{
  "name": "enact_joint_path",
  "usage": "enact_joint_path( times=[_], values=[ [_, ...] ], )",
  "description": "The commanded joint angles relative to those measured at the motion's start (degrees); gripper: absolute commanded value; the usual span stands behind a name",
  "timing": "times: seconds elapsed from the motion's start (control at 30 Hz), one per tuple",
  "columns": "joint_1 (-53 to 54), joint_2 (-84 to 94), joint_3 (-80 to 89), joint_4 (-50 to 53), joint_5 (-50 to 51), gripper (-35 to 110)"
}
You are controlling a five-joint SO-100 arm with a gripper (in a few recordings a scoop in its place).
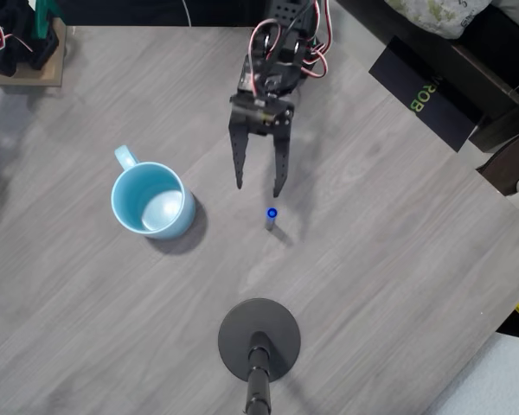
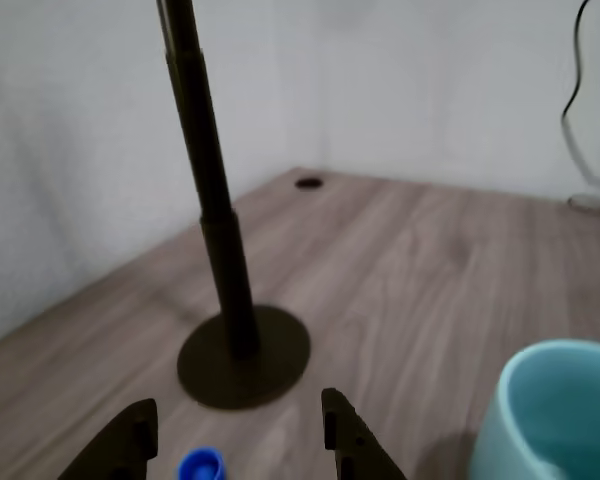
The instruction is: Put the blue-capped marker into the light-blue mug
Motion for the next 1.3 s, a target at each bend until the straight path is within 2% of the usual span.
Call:
enact_joint_path(
  times=[0.0,0.2,0.7,1.2,1.27],
  values=[
    [-1.49,-0.26,1.05,-1.85,0.44,26],
    [-3.43,-0.18,4.48,-2.29,0.44,26],
    [-5.62,-10.11,5.89,-12.04,0.18,26],
    [-5.54,-28.04,0.79,-22.76,0.35,26],
    [-5.62,-31.11,0.09,-25.05,0.0,21]
  ],
)
